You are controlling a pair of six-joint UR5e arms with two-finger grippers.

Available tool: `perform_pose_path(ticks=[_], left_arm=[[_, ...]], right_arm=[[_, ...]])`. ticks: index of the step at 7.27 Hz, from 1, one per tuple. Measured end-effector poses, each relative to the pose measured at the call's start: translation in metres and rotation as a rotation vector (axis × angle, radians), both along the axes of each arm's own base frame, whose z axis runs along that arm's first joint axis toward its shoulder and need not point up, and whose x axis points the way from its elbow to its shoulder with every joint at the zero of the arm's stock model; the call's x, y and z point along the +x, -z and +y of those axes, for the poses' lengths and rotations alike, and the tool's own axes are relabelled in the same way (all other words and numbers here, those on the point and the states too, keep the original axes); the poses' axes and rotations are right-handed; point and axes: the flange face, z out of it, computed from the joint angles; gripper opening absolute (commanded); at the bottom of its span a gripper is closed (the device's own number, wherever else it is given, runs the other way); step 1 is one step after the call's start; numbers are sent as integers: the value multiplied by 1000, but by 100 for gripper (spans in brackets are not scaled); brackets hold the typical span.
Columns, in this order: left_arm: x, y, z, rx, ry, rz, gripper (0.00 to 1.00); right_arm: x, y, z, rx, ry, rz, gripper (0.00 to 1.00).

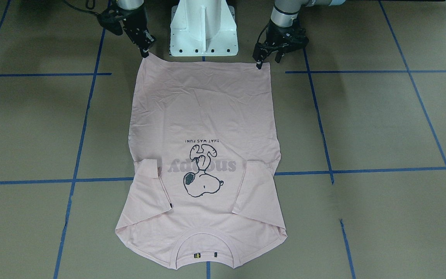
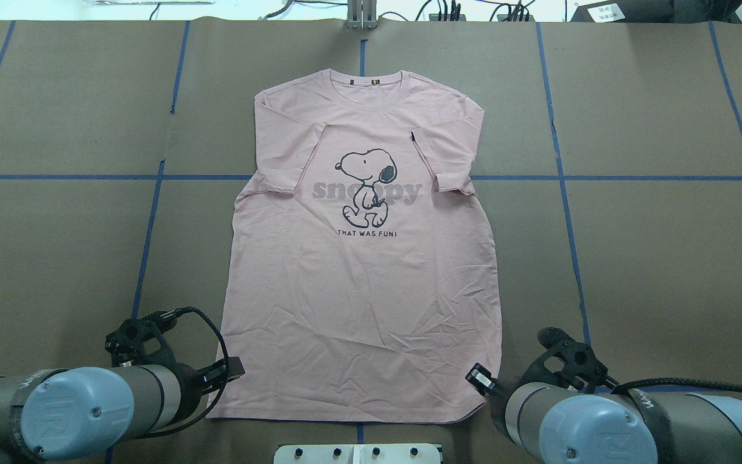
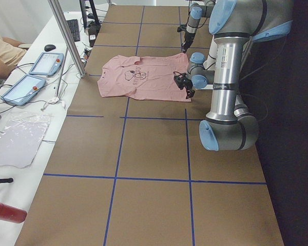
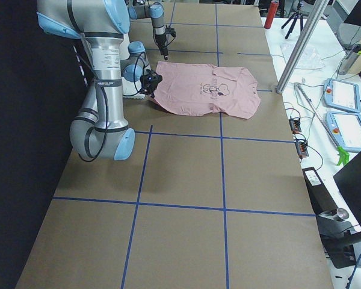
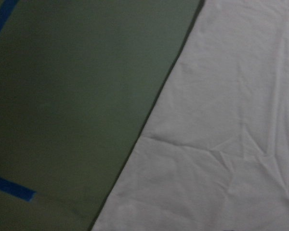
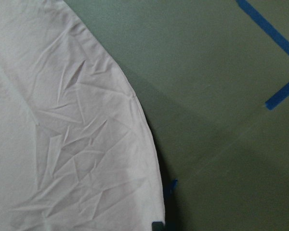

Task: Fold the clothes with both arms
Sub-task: 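Move the left gripper to the hem corner beside the right gripper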

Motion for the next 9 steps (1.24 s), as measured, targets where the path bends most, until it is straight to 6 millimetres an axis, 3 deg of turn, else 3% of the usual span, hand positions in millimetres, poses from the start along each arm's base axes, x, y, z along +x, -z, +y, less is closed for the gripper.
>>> perform_pose_path(ticks=[3,5,9], left_arm=[[12,-17,13,-11,-28,-58,69],[19,-22,16,-12,-37,-69,46],[22,-22,21,-12,-46,-71,46]], right_arm=[[-3,9,3,1,7,-19,0],[-4,10,2,2,7,-20,0],[-2,11,0,2,5,-23,0]])
